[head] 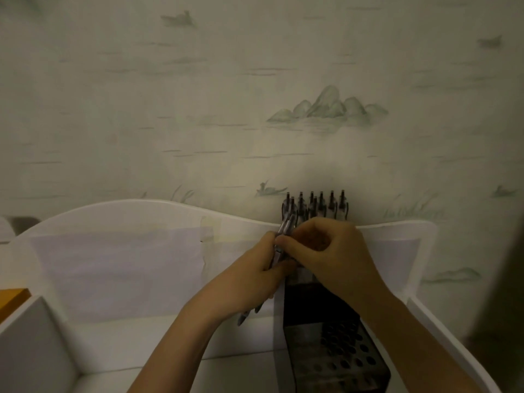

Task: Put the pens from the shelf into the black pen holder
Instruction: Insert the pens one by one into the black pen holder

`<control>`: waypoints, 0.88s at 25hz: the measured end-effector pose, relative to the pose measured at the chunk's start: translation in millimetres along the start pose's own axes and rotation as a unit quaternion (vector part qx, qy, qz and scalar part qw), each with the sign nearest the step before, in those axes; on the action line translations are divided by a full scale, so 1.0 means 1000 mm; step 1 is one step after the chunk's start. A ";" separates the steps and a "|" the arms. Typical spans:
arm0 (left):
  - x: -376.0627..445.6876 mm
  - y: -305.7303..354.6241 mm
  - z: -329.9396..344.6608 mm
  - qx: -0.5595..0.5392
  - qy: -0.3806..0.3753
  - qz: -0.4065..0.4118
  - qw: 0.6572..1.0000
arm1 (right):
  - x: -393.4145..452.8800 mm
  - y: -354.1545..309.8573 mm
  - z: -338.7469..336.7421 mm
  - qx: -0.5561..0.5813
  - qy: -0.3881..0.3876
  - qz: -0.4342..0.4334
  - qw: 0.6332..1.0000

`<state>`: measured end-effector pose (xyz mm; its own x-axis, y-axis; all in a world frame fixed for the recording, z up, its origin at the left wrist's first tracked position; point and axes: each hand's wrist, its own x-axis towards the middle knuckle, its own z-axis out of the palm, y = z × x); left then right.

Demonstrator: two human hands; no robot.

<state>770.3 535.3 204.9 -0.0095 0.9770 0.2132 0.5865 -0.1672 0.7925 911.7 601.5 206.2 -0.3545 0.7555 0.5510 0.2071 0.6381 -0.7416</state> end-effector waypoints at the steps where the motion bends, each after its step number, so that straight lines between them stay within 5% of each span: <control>1: 0.000 0.001 0.002 -0.002 0.003 0.002 1.000 | 0.001 0.002 0.001 0.015 0.001 0.012 1.000; 5: -0.001 0.003 0.000 -0.039 0.014 0.004 0.999 | 0.004 -0.002 -0.009 0.166 0.006 0.091 0.982; 9: 0.000 -0.001 -0.002 -0.019 0.033 0.015 0.999 | 0.021 -0.010 -0.039 0.246 0.116 0.096 0.957; 13: 0.005 -0.008 -0.001 -0.049 0.070 -0.012 0.996 | 0.039 -0.003 -0.064 0.037 0.244 -0.017 0.969; 16: 0.007 -0.005 0.000 -0.053 0.078 -0.011 0.996 | 0.041 0.000 -0.060 -0.096 0.220 -0.066 0.968; 22: 0.005 -0.007 -0.004 -0.033 0.042 -0.007 0.999 | 0.046 0.014 -0.047 -0.147 0.173 -0.067 0.972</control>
<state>762.5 541.1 202.8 -0.0857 0.9652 0.2471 0.5309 -0.1656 0.8311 941.6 652.6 239.2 -0.0797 0.6355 0.7679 0.4499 0.7104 -0.5412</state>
